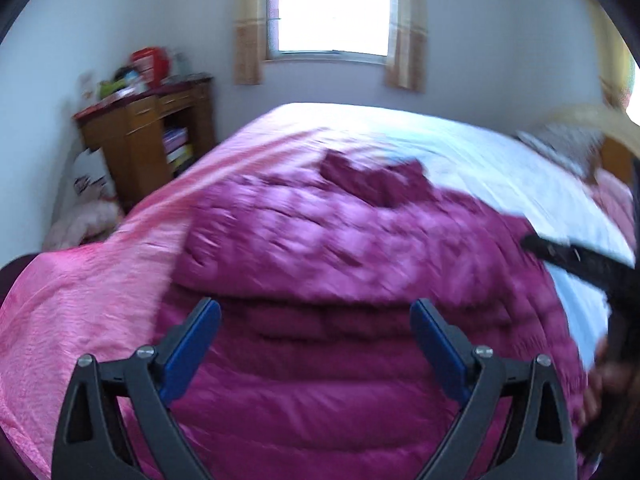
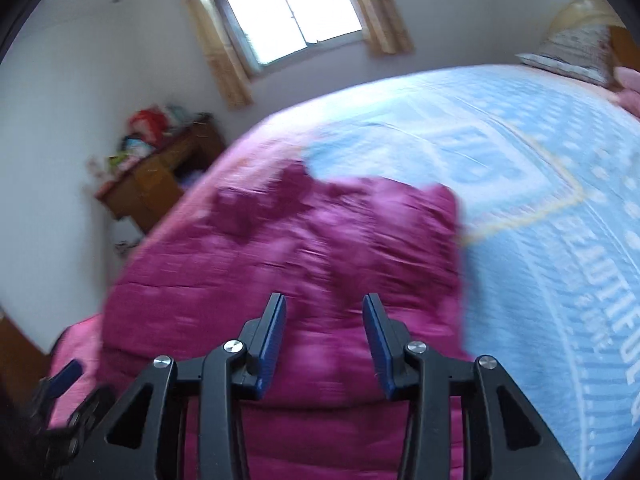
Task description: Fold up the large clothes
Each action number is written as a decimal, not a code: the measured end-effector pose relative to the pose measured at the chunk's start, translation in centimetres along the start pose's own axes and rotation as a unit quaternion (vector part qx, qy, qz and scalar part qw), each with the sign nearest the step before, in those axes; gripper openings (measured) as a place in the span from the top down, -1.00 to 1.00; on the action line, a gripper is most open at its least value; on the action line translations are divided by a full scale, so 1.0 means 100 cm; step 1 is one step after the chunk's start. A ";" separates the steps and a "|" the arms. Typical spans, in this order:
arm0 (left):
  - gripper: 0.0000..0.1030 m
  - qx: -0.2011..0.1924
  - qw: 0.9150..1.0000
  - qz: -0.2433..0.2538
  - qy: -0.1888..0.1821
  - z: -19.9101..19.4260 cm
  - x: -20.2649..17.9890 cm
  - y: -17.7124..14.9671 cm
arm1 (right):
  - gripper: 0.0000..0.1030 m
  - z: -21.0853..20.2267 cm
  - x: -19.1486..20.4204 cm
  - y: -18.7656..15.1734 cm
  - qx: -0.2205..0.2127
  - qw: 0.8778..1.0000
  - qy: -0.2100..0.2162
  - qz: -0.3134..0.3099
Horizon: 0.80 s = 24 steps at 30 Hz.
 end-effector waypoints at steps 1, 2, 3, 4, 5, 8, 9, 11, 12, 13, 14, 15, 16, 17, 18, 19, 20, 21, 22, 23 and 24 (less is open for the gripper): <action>-0.90 0.000 1.000 -0.011 0.010 0.002 0.007 0.009 | 0.19 0.004 0.012 0.003 0.007 1.000 0.002 -0.015; -0.90 -0.001 1.000 -0.017 0.019 0.002 0.012 0.014 | 0.19 0.010 0.022 0.006 0.014 1.000 -0.001 -0.028; -0.90 -0.007 0.999 -0.027 0.033 0.003 0.019 0.022 | 0.19 0.016 0.029 0.007 0.019 0.999 -0.006 -0.037; -0.90 -0.011 0.998 -0.035 0.043 0.003 0.024 0.028 | 0.23 0.025 0.033 0.008 0.027 0.998 -0.017 -0.045; -0.90 -0.015 0.998 -0.044 0.052 0.005 0.030 0.038 | 0.49 0.037 0.035 0.006 0.046 0.997 -0.030 -0.048; -0.90 -0.019 0.996 -0.061 0.070 0.013 0.045 0.054 | 0.69 0.067 0.031 -0.012 0.097 0.994 -0.034 -0.031; -0.90 -0.020 0.994 -0.066 0.079 0.017 0.050 0.060 | 0.69 0.070 0.030 -0.018 0.099 0.994 -0.036 -0.033; -0.90 -0.012 0.993 -0.075 0.095 0.033 0.057 0.067 | 0.69 0.067 0.031 -0.028 0.093 0.994 -0.038 -0.042; -0.90 -0.006 0.992 -0.078 0.100 0.039 0.060 0.067 | 0.69 0.066 0.032 -0.030 0.094 0.994 -0.038 -0.048; -0.90 0.006 0.991 -0.083 0.105 0.051 0.063 0.066 | 0.69 0.063 0.033 -0.036 0.093 0.993 -0.040 -0.060; -0.90 0.013 0.990 -0.087 0.107 0.056 0.066 0.062 | 0.69 0.063 0.033 -0.037 0.091 0.993 -0.038 -0.066; -0.90 0.029 0.989 -0.091 0.111 0.068 0.068 0.057 | 0.69 0.063 0.030 -0.037 0.090 0.993 -0.031 -0.066; -0.90 0.042 0.988 -0.094 0.115 0.078 0.070 0.050 | 0.69 0.062 0.023 -0.036 0.090 0.995 -0.011 -0.053; -0.90 0.061 0.987 -0.095 0.119 0.094 0.071 0.039 | 0.69 0.062 0.016 -0.035 0.089 0.995 0.013 -0.035; -0.91 0.068 0.986 -0.096 0.121 0.103 0.073 0.030 | 0.69 0.061 0.007 -0.033 0.088 0.995 0.045 -0.012; -0.92 0.077 0.985 -0.100 0.117 0.108 0.074 0.027 | 0.69 0.062 0.002 -0.033 0.086 0.994 0.074 0.008; -0.93 0.089 0.985 -0.108 0.104 0.111 0.075 0.025 | 0.69 0.062 -0.004 -0.032 0.085 0.991 0.099 0.026; -0.95 0.085 0.984 -0.120 0.098 0.109 0.079 0.026 | 0.69 0.061 -0.013 -0.032 0.083 0.987 0.129 0.051; -1.00 0.086 0.984 -0.125 0.096 0.109 0.081 0.026 | 0.69 0.056 -0.018 -0.034 0.081 0.983 0.148 0.072; -1.00 0.091 0.983 -0.130 0.092 0.111 0.083 0.025 | 0.69 0.052 -0.024 -0.035 0.078 0.980 0.160 0.090; -1.00 0.093 0.983 -0.135 0.085 0.112 0.085 0.024 | 0.69 0.044 -0.031 -0.037 0.067 0.979 0.157 0.108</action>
Point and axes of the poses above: each gripper's, at about its wrist camera, not at the fingertips, and z roughly the way its jaws point, x to its left, y to its top, the point moved 4 cm from there along z, roughly the way its jaws point, and after that the axes turned 13 degrees about x, right-handed, at the moved point
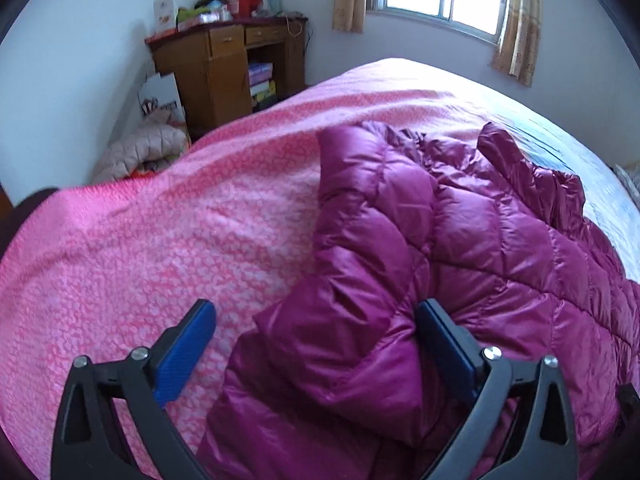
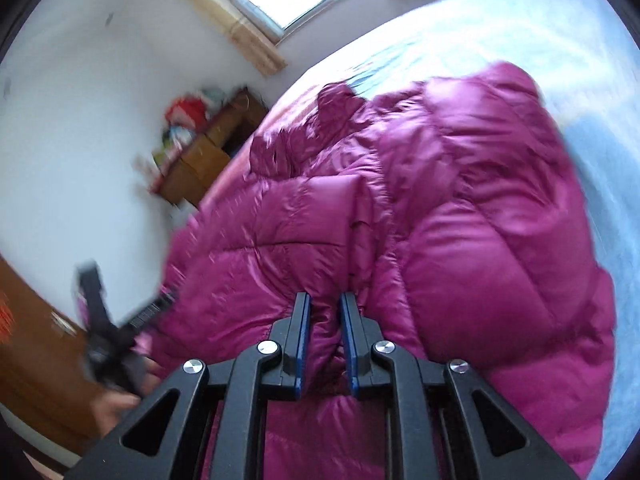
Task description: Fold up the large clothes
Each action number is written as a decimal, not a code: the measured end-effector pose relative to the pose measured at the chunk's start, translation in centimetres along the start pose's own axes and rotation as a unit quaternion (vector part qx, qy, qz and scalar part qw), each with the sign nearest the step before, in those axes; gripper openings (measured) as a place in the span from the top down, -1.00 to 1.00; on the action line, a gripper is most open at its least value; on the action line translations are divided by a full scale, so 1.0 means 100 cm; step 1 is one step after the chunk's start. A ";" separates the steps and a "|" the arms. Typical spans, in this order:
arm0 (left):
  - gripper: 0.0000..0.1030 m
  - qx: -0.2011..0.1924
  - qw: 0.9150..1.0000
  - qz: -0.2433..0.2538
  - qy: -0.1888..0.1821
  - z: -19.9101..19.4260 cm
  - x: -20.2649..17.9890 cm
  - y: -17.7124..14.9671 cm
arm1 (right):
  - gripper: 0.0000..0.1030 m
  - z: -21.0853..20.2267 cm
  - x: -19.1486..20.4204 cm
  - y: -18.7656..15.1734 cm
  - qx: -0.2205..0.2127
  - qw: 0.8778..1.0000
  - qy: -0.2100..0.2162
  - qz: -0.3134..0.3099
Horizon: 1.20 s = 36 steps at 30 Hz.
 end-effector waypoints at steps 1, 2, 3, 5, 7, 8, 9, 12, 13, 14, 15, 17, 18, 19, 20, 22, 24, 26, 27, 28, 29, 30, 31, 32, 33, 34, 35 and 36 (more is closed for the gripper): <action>-1.00 0.001 1.000 -0.003 -0.004 0.000 0.001 0.000 | 0.69 -0.011 -0.004 -0.003 -0.018 1.000 -0.010 0.012; -1.00 0.001 1.000 -0.006 -0.007 0.001 0.002 -0.001 | 0.69 -0.024 -0.007 -0.008 -0.039 0.999 -0.026 0.019; -1.00 0.000 1.000 -0.006 -0.007 0.000 0.001 -0.001 | 0.69 -0.033 -0.008 -0.011 -0.053 0.998 -0.042 0.020; -1.00 -0.002 1.000 -0.004 -0.001 -0.001 -0.001 -0.003 | 0.69 -0.051 -0.002 -0.015 -0.075 0.993 -0.088 0.007; -1.00 -0.004 1.000 -0.001 0.005 -0.003 -0.002 -0.003 | 0.69 -0.061 0.014 -0.012 -0.087 0.991 -0.103 -0.018; -1.00 -0.005 1.000 0.001 0.010 -0.003 -0.004 -0.003 | 0.69 -0.061 0.029 -0.008 -0.087 0.990 -0.109 -0.037; -1.00 -0.006 1.000 0.002 0.012 -0.004 -0.003 -0.004 | 0.69 -0.058 0.043 -0.004 -0.081 0.989 -0.113 -0.057; -1.00 -0.006 1.000 0.003 0.015 -0.004 -0.003 -0.004 | 0.69 -0.037 0.082 0.007 -0.059 0.983 -0.121 -0.123; -1.00 -0.006 1.000 0.002 0.014 -0.004 -0.002 -0.005 | 0.69 -0.022 0.095 0.009 -0.041 0.980 -0.128 -0.149; -1.00 -0.005 1.000 0.000 0.011 -0.004 -0.001 -0.005 | 0.69 -0.010 0.100 0.010 -0.026 0.977 -0.133 -0.162; -1.00 -0.004 1.000 -0.002 0.009 -0.003 0.000 -0.005 | 0.69 0.001 0.103 0.008 -0.010 0.975 -0.140 -0.172; -1.00 0.001 1.000 -0.007 0.006 -0.002 0.002 -0.005 | 0.69 0.030 0.097 0.007 0.025 0.970 -0.165 -0.175; -1.00 0.001 1.000 -0.008 0.005 -0.002 0.002 -0.005 | 0.69 0.040 0.088 0.006 0.038 0.968 -0.180 -0.169; -1.00 0.000 1.000 -0.006 0.008 -0.002 0.002 -0.005 | 0.69 0.052 0.077 0.003 0.053 0.969 -0.180 -0.162; -1.00 -0.001 1.000 -0.005 0.010 -0.003 0.002 -0.006 | 0.69 0.055 0.070 0.000 0.046 0.972 -0.164 -0.161; -1.00 -0.002 1.000 0.001 0.021 -0.002 -0.001 -0.005 | 0.69 0.052 0.061 0.001 0.038 0.979 -0.136 -0.149; -1.00 -0.001 0.999 0.006 0.032 -0.001 -0.004 -0.005 | 0.69 0.053 0.058 0.002 0.040 0.982 -0.123 -0.141; -1.00 -0.001 0.999 0.011 0.041 0.000 -0.007 -0.004 | 0.69 0.053 0.057 0.003 0.037 0.982 -0.118 -0.140; -1.00 -0.002 0.999 0.012 0.044 0.000 -0.008 -0.004 | 0.68 0.052 0.057 0.002 0.036 0.982 -0.120 -0.141; -1.00 -0.003 0.999 0.013 0.045 0.000 -0.008 -0.003 | 0.68 0.054 0.058 0.002 0.035 0.981 -0.126 -0.145; -1.00 -0.003 0.999 0.012 0.045 0.000 -0.008 -0.003 | 0.68 0.054 0.059 0.002 0.033 0.980 -0.129 -0.147; -1.00 -0.002 0.999 0.011 0.044 0.000 -0.008 -0.003 | 0.68 0.053 0.060 -0.001 0.032 0.979 -0.134 -0.150; -1.00 -0.002 0.999 0.010 0.042 0.000 -0.008 -0.004 | 0.68 0.052 0.062 -0.003 0.031 0.978 -0.138 -0.153; -1.00 0.000 0.999 0.008 0.039 0.000 -0.007 -0.004 | 0.68 0.053 0.063 -0.003 0.030 0.977 -0.141 -0.154; -1.00 0.005 0.999 0.004 0.037 0.000 -0.005 -0.005 | 0.68 0.054 0.064 -0.003 0.030 0.977 -0.145 -0.156; -1.00 0.008 0.999 0.002 0.035 0.000 -0.004 -0.007 | 0.68 0.054 0.065 -0.003 0.031 0.975 -0.150 -0.158; -1.00 0.012 0.999 0.001 0.035 -0.001 -0.002 -0.010 | 0.68 0.055 0.065 -0.003 0.032 0.974 -0.155 -0.160; -1.00 0.014 0.999 0.003 0.038 -0.002 -0.001 -0.013 | 0.68 0.056 0.066 -0.004 0.033 0.973 -0.161 -0.160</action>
Point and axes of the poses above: each gripper's, at about its wrist camera, not at the fingertips, and z roughly the way its jaws point, x to its left, y to its top, the point moved 4 cm from there along z, roughly the way its jaws point, and after that the axes turned 13 degrees about x, right-handed, at the moved point
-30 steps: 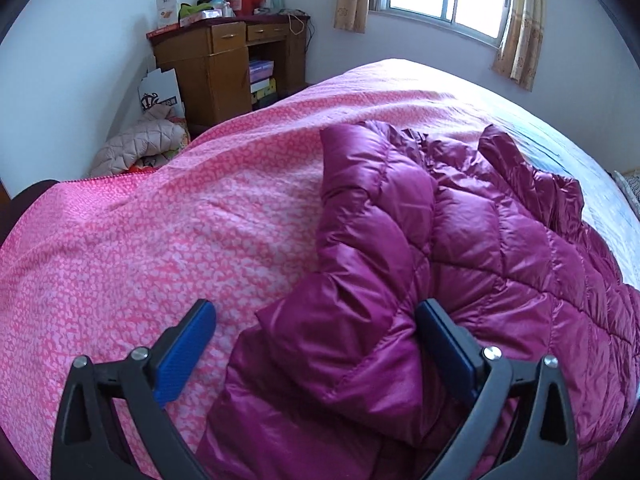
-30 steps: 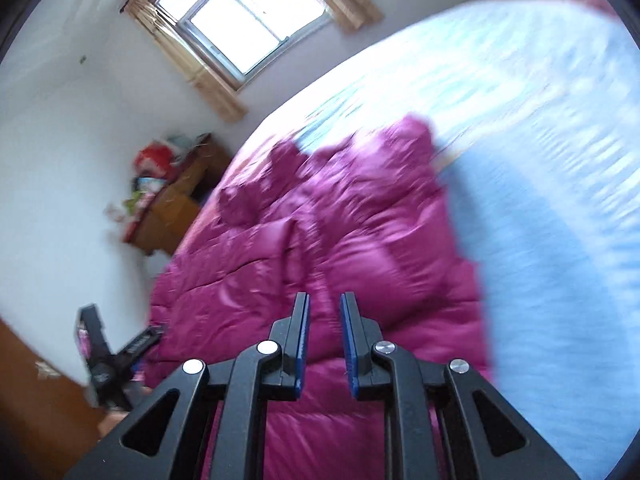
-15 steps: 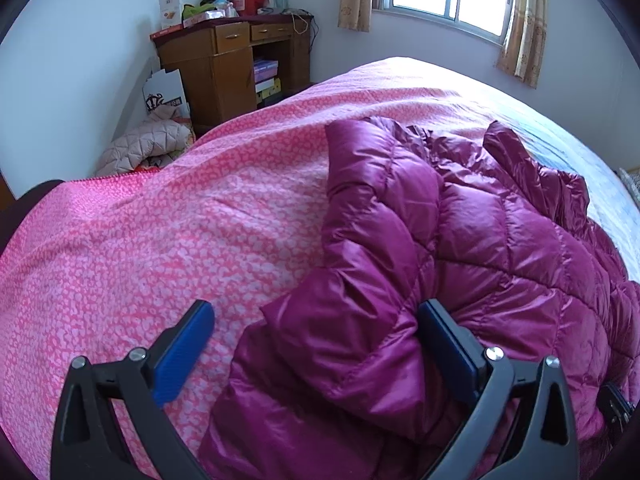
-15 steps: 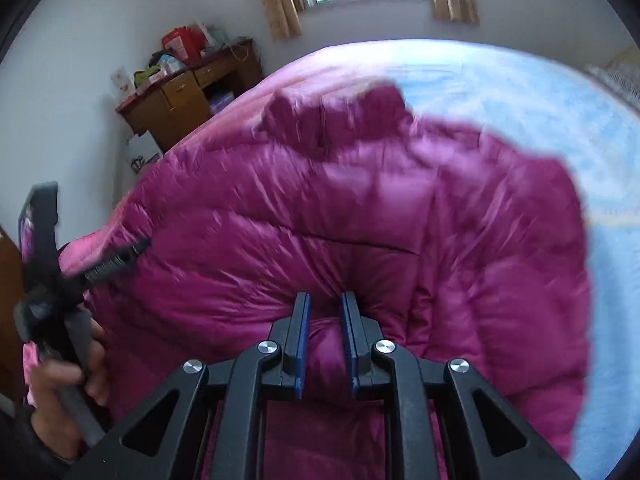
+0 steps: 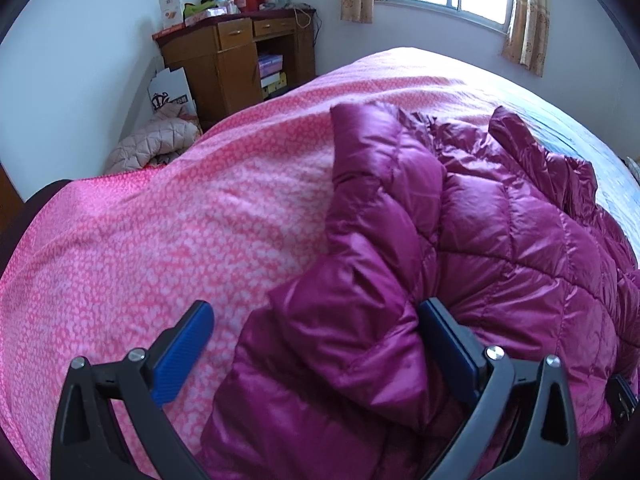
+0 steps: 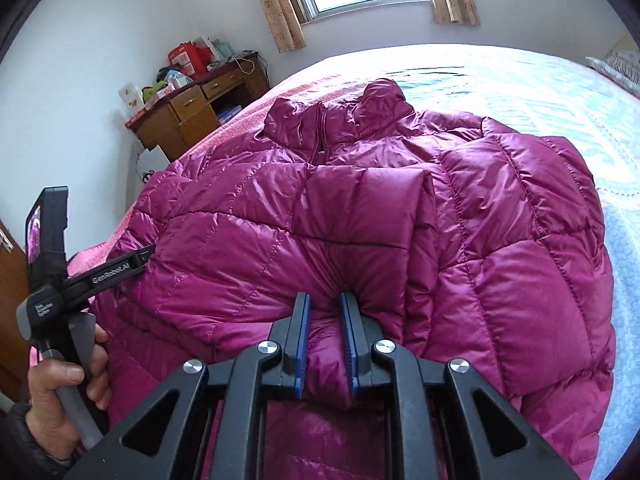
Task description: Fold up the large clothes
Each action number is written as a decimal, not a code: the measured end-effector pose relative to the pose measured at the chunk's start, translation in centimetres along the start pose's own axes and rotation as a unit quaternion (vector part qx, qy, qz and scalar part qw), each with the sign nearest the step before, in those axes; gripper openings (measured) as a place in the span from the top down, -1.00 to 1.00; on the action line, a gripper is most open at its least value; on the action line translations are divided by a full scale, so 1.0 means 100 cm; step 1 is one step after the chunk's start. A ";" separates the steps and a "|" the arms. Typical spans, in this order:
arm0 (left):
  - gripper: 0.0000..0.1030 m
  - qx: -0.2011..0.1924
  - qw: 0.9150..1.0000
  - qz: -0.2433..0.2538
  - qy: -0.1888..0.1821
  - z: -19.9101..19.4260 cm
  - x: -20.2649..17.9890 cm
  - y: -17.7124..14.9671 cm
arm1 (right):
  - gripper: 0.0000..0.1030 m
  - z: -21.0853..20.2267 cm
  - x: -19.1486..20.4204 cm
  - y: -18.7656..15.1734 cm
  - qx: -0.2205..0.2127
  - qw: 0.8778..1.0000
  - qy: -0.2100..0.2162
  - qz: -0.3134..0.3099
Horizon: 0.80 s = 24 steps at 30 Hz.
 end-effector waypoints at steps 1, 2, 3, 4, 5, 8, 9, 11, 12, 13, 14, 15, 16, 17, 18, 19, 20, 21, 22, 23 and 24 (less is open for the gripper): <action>-1.00 -0.001 1.000 0.002 0.003 -0.001 0.000 -0.002 | 0.68 0.000 0.002 -0.001 0.003 1.000 -0.011 0.000; -1.00 0.001 1.000 0.007 0.007 -0.004 0.001 -0.003 | 0.68 -0.001 0.004 -0.001 0.005 1.000 -0.021 -0.002; -1.00 0.005 1.000 0.016 0.009 -0.007 0.001 -0.003 | 0.68 -0.001 0.007 -0.001 0.009 0.999 -0.031 -0.008; -1.00 0.009 1.000 0.024 0.011 -0.010 0.002 -0.002 | 0.68 -0.004 0.011 -0.001 0.022 0.999 -0.043 -0.017; -1.00 0.011 0.999 0.037 0.014 -0.017 0.003 -0.001 | 0.68 -0.008 0.013 -0.001 0.031 0.998 -0.049 -0.020; -1.00 -0.018 0.998 0.054 0.015 -0.045 0.014 0.003 | 0.68 -0.049 0.018 0.003 0.010 1.000 -0.002 -0.011; -1.00 -0.030 0.998 0.058 0.010 -0.057 0.019 0.007 | 0.66 -0.061 0.018 0.005 0.000 1.000 0.008 -0.008; -1.00 -0.038 0.997 0.065 -0.005 -0.074 0.024 0.017 | 0.54 -0.097 0.014 0.022 -0.024 1.000 0.014 -0.003; -1.00 -0.041 0.997 0.066 -0.014 -0.086 0.025 0.027 | 0.38 -0.111 0.011 0.031 -0.035 0.999 0.019 -0.003; -1.00 -0.045 0.997 0.065 -0.019 -0.096 0.025 0.037 | 0.26 -0.127 0.008 0.043 -0.046 0.999 0.024 0.001; -1.00 -0.051 0.996 0.064 -0.024 -0.108 0.025 0.048 | -0.07 -0.142 0.004 0.058 -0.055 0.998 0.028 0.009; -1.00 -0.059 0.996 0.065 -0.033 -0.123 0.023 0.063 | -0.26 -0.152 0.000 0.071 -0.060 0.998 0.030 0.019; -1.00 -0.069 0.994 0.067 -0.044 -0.139 0.020 0.078 | -0.26 -0.162 -0.006 0.086 -0.067 0.997 0.033 0.033; -1.00 -0.075 0.994 0.067 -0.050 -0.148 0.017 0.089 | -0.26 -0.171 -0.011 0.103 -0.071 0.996 0.037 0.046; -1.00 -0.090 0.992 0.068 -0.059 -0.167 0.012 0.107 | -0.26 -0.177 -0.015 0.120 -0.072 0.995 0.040 0.054; -1.00 -0.096 0.991 0.068 -0.061 -0.176 0.010 0.116 | -0.26 -0.181 -0.018 0.135 -0.076 0.994 0.040 0.062; -1.00 -0.104 0.990 0.068 -0.065 -0.186 0.006 0.129 | -0.26 -0.184 -0.022 0.148 -0.081 0.993 0.037 0.072; -1.00 -0.111 0.989 0.071 -0.069 -0.196 0.000 0.143 | -0.26 -0.185 -0.025 0.159 -0.083 0.993 0.036 0.081; -1.00 -0.113 0.988 0.078 -0.072 -0.201 -0.009 0.155 | -0.26 -0.183 -0.028 0.171 -0.082 0.992 0.039 0.091; -1.00 -0.111 0.988 0.082 -0.073 -0.199 -0.013 0.161 | -0.26 -0.175 -0.032 0.184 -0.075 0.991 0.046 0.102; -1.00 -0.106 0.988 0.087 -0.072 -0.194 -0.023 0.169 | -0.26 -0.166 -0.033 0.191 -0.067 0.991 0.050 0.109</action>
Point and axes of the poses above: each gripper's, at about its wrist camera, not at the fingertips, and z roughly the way its jaws point, x to its left, y to its top, the point moved 4 cm from there along z, roughly the way its jaws point, and after that the axes turned 13 degrees about x, right-handed, at the moved point
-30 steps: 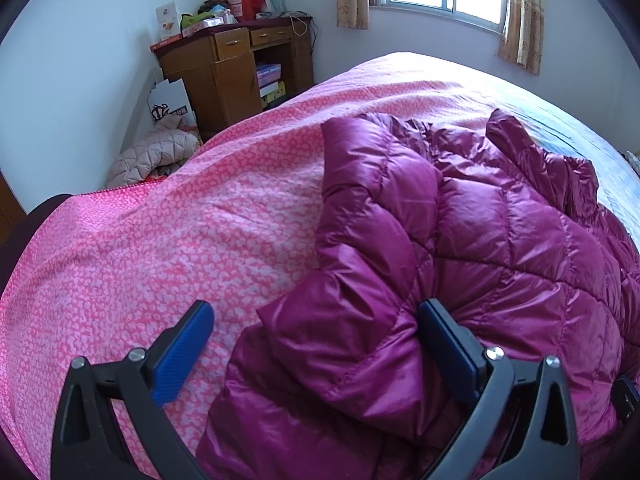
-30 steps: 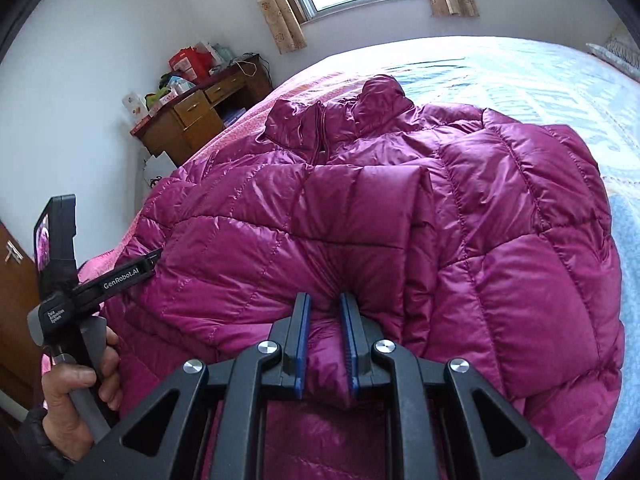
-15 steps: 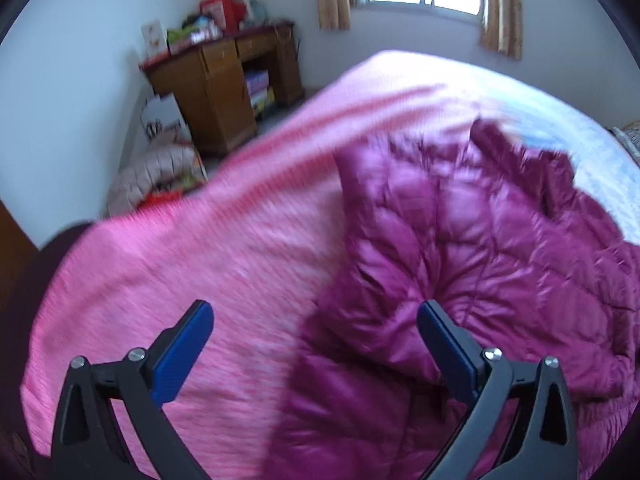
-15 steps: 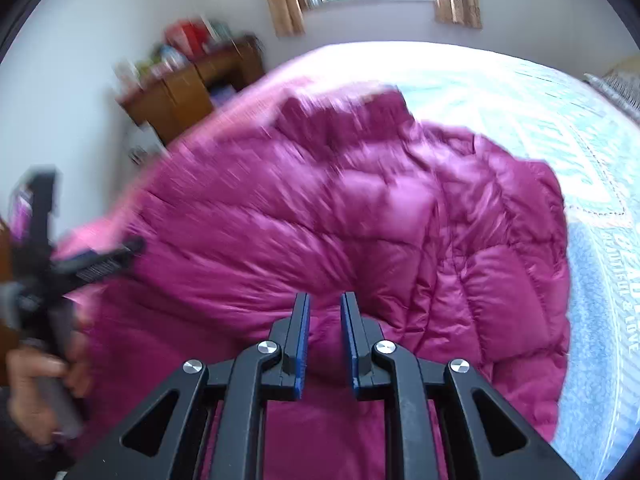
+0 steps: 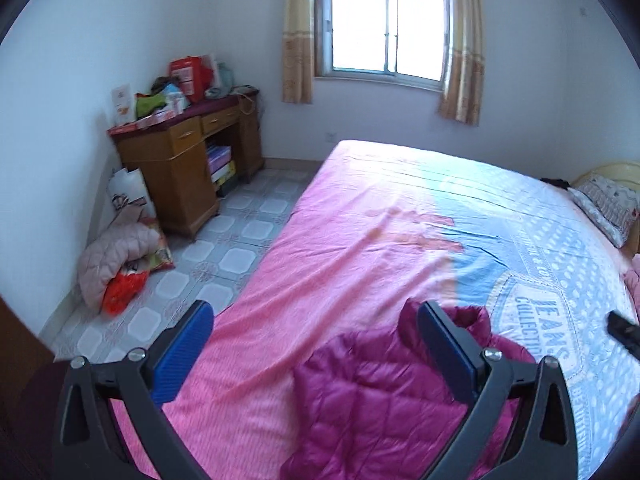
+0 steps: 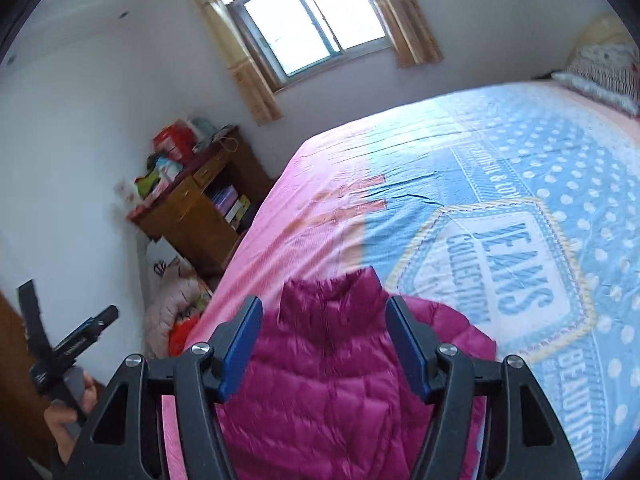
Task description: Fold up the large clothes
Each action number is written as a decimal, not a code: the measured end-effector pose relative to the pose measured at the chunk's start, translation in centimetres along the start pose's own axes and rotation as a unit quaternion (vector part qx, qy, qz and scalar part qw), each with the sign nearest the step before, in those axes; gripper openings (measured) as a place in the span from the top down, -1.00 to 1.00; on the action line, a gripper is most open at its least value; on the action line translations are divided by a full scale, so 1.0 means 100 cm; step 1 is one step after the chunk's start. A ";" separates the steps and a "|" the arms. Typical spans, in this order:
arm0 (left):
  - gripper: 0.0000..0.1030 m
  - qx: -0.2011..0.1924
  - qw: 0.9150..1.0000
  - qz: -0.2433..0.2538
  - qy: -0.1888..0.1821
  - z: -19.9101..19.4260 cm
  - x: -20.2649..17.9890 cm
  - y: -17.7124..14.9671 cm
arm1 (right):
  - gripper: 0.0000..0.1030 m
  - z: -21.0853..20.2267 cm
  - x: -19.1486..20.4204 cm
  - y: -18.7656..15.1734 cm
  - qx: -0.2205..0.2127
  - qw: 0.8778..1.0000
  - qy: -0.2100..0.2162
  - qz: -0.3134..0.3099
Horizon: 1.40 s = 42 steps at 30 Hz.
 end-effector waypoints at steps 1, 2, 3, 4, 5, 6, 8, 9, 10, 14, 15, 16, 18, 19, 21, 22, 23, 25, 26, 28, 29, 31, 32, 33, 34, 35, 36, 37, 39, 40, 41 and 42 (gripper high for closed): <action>-1.00 0.006 1.000 0.001 0.001 0.013 -0.007 0.003 | -0.26 0.020 -0.003 0.005 0.018 1.000 -0.003 0.011; -1.00 0.012 1.000 0.001 0.002 0.022 -0.011 0.003 | -0.26 0.037 -0.005 0.006 0.032 0.999 -0.012 0.016; -1.00 0.026 1.000 0.003 0.002 0.041 -0.019 0.001 | -0.26 0.055 -0.008 0.007 0.048 0.998 -0.023 0.018; -1.00 0.037 0.999 0.003 0.002 0.055 -0.024 -0.004 | -0.26 0.079 -0.010 0.004 0.067 0.997 -0.031 0.019; -0.99 0.052 0.999 0.003 0.001 0.072 -0.030 -0.008 | -0.26 0.104 -0.013 -0.002 0.088 0.995 -0.032 0.020; -0.98 0.066 0.998 0.004 -0.001 0.091 -0.036 -0.016 | -0.26 0.128 -0.015 -0.004 0.107 0.994 -0.031 0.026; -0.93 0.084 0.996 0.013 0.002 0.116 -0.046 -0.024 | -0.26 0.157 -0.018 -0.005 0.124 0.991 -0.030 0.035; -0.93 0.089 0.996 0.016 0.005 0.128 -0.050 -0.028 | -0.26 0.168 -0.018 -0.003 0.126 0.991 -0.030 0.036; -0.93 0.089 0.996 0.016 0.008 0.134 -0.054 -0.029 | -0.26 0.178 -0.017 0.001 0.123 0.991 -0.034 0.034; -0.93 0.108 0.994 0.014 0.023 0.163 -0.062 -0.035 | -0.26 0.208 -0.022 0.016 0.122 0.989 -0.057 0.052; -0.93 0.112 0.993 0.013 0.022 0.169 -0.063 -0.036 | -0.26 0.214 -0.024 0.019 0.128 0.989 -0.056 0.057; -0.93 0.114 0.993 0.012 0.021 0.172 -0.063 -0.036 | -0.26 0.221 -0.026 0.021 0.133 0.988 -0.057 0.061; -0.93 0.117 0.993 0.006 0.021 0.177 -0.063 -0.038 | -0.26 0.231 -0.028 0.023 0.138 0.986 -0.065 0.060; -0.93 0.120 0.993 0.004 0.019 0.178 -0.062 -0.039 | -0.26 0.238 -0.028 0.023 0.143 0.986 -0.070 0.059; -0.93 0.123 0.992 -0.001 0.013 0.179 -0.062 -0.042 | -0.26 0.247 -0.031 0.024 0.152 0.984 -0.073 0.063; -0.93 0.123 0.992 -0.001 0.014 0.179 -0.061 -0.043 | -0.26 0.254 -0.033 0.023 0.159 0.982 -0.076 0.069; -0.93 0.123 0.992 -0.002 0.016 0.181 -0.062 -0.042 | -0.26 0.258 -0.034 0.022 0.161 0.981 -0.076 0.072; -0.93 0.125 0.992 -0.002 0.020 0.181 -0.061 -0.042 | -0.25 0.266 -0.038 0.019 0.165 0.980 -0.079 0.074; -0.93 0.124 0.992 -0.002 0.020 0.180 -0.061 -0.042 | -0.03 0.269 -0.040 0.019 0.168 0.980 -0.082 0.071; -0.93 0.118 0.993 0.000 0.025 0.179 -0.060 -0.040 | 0.58 0.270 -0.046 0.014 0.173 0.977 -0.110 0.057; -0.93 0.115 0.993 0.002 0.030 0.178 -0.061 -0.039 | 0.68 0.268 -0.048 0.013 0.171 0.978 -0.104 0.055; -0.93 0.116 0.993 0.008 0.029 0.179 -0.063 -0.038 | 0.77 0.260 -0.054 0.011 0.168 0.980 -0.094 0.054; -0.93 0.116 0.993 0.010 0.027 0.179 -0.064 -0.037 | 0.78 0.253 -0.056 0.009 0.164 0.981 -0.090 0.048; -0.93 0.116 0.993 0.011 0.027 0.179 -0.066 -0.037 | 0.79 0.247 -0.055 0.008 0.160 0.982 -0.087 0.040; -0.93 0.116 0.993 0.011 0.027 0.180 -0.068 -0.037 | 0.79 0.239 -0.055 0.005 0.156 0.984 -0.083 0.029; -0.93 0.117 0.993 0.012 0.023 0.180 -0.070 -0.037 | 0.80 0.229 -0.053 0.001 0.153 0.985 -0.081 0.013; -0.93 0.118 0.993 0.012 0.017 0.180 -0.072 -0.036 | 0.80 0.219 -0.051 -0.003 0.149 0.986 -0.080 -0.005; -0.93 0.117 0.993 0.012 0.012 0.181 -0.075 -0.035 | 0.80 0.213 -0.050 -0.007 0.146 0.986 -0.082 -0.017; -0.93 0.116 0.993 0.016 0.010 0.181 -0.082 -0.033 | 0.80 0.197 -0.053 -0.016 0.142 0.985 -0.088 -0.040; -0.93 0.116 0.993 0.017 0.011 0.182 -0.087 -0.031 | 0.80 0.193 -0.056 -0.021 0.142 0.984 -0.093 -0.047; -0.93 0.117 0.993 0.017 0.009 0.183 -0.091 -0.029 | 0.81 0.190 -0.062 -0.027 0.143 0.983 -0.099 -0.051; -0.93 0.119 0.993 0.016 0.008 0.184 -0.095 -0.028 | 0.81 0.190 -0.066 -0.031 0.143 0.983 -0.102 -0.052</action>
Point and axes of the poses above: each gripper's, at about its wrist camera, not at the fingertips, and z roughly the way its jaws point, x to its left, y to its top, the point moved 4 cm from there along z, roughly the way its jaws point, and after that the axes turned 13 degrees about x, right-handed, at the moved point
